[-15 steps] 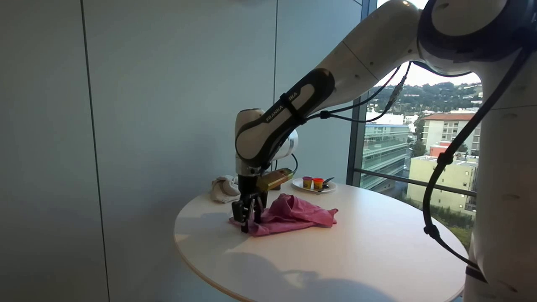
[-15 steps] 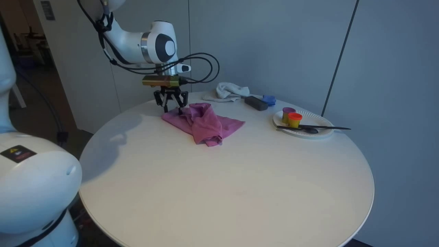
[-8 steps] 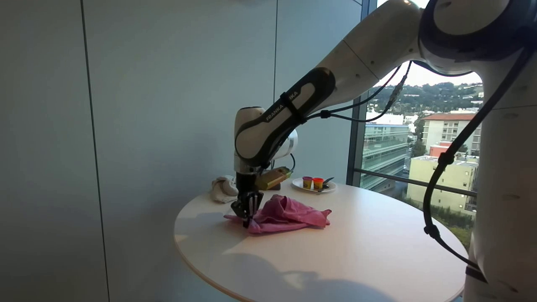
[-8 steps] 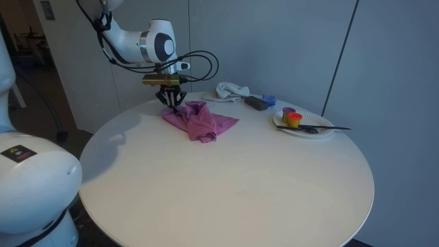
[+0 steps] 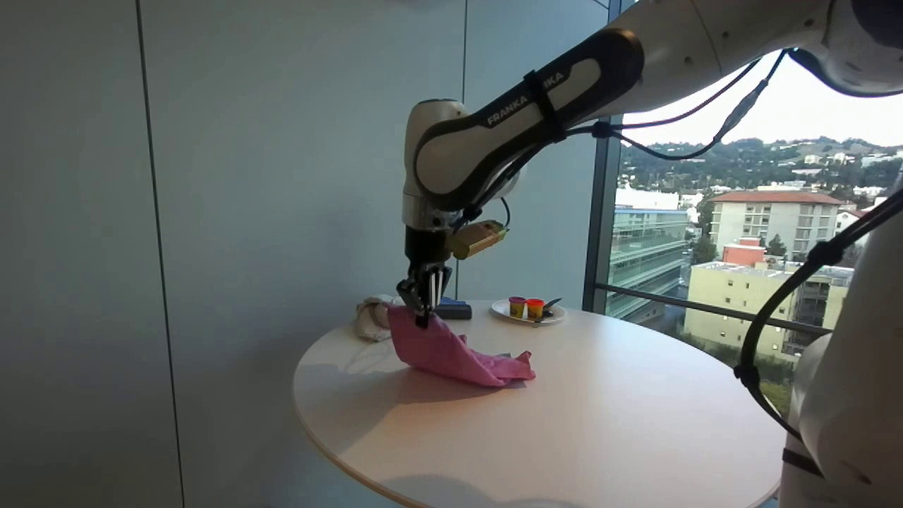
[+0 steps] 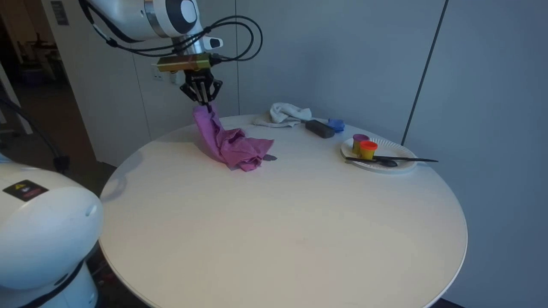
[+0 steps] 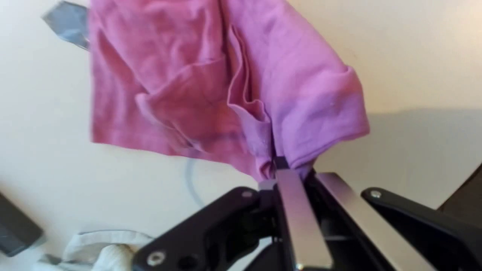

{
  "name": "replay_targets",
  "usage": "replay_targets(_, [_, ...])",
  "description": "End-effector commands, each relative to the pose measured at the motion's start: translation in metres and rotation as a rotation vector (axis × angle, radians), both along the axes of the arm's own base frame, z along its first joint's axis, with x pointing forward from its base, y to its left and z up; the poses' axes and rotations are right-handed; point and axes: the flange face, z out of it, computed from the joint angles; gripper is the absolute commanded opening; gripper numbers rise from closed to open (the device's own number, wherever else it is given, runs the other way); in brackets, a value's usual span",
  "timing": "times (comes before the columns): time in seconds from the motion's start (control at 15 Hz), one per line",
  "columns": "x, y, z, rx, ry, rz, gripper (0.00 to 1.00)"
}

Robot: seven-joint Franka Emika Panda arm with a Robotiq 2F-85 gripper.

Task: Fold the pink shirt twice

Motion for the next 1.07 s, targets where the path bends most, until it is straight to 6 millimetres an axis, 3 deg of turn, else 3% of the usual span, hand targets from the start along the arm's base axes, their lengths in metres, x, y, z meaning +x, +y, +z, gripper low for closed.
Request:
replay_targets(0.0, [-0.043,-0.042,0.036,-0.123,-0.010,-0.160,0.06])
replay_targets(0.07, [-0.048,-0.053,0.037,-0.156,0.011,-0.205,0.06])
replay_targets(0.27, [-0.052,-0.083,0.013,-0.241,0.103,-0.335,0.06])
replay_targets(0.67, [-0.030,-0.099,-0.046,-0.218,0.125,-0.284,0.06])
replay_targets(1.0, [-0.015,-0.124,-0.060,-0.294,0.088,-0.242,0.06])
